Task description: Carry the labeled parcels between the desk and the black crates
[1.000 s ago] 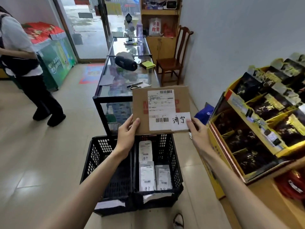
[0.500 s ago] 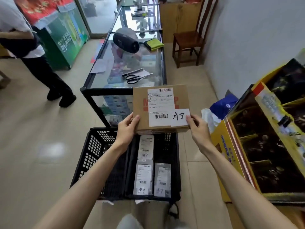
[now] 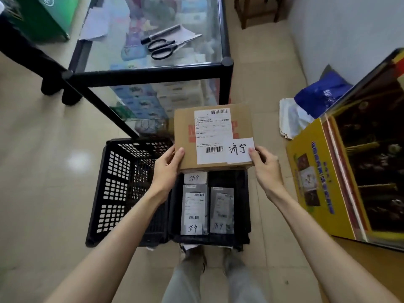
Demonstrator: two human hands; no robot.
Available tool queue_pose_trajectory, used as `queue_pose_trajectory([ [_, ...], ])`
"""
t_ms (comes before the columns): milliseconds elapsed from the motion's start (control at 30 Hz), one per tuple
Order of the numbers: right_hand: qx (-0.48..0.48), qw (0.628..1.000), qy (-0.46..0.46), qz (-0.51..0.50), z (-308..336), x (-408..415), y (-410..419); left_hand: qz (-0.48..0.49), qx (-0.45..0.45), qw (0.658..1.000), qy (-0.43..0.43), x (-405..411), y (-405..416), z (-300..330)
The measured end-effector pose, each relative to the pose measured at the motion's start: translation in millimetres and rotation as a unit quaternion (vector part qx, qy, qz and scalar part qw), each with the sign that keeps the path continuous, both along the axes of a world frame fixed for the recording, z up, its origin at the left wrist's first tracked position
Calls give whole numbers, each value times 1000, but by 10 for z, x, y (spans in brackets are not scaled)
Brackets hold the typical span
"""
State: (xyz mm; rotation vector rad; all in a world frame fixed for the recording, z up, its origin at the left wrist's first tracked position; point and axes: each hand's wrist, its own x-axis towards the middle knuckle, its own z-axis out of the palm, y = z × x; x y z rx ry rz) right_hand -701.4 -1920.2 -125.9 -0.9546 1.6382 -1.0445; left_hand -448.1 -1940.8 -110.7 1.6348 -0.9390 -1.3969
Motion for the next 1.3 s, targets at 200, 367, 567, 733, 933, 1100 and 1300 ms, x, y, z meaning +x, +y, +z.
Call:
queue_pose_trajectory([
  [200, 50, 998, -22, -18, -657, 115, 172, -22, 40, 999, 11, 106, 110, -707],
  [367, 94, 995, -33, -24, -1113, 237, 394, -36, 59, 998, -8, 202, 285, -1168],
  [567, 138, 987, -66, -42, -1524, 382, 572, -40, 89, 995, -6, 316, 437, -1661],
  [733, 138, 988, -54, -50, -1789, 462, 542, -51, 102, 993, 3, 346, 368, -2000],
  [933, 130, 990, -16, -56, -2072, 351, 242, -80, 88, 993, 13, 226, 14, -2239],
  [1100, 123, 991, 6, -55, -2250, 334, -82, -86, 82, 993, 3, 218, -272, -2432],
  [1300, 120, 992, 14, -39, -2482, 425, -358, -94, 79, 992, -28, 313, -576, -2652],
])
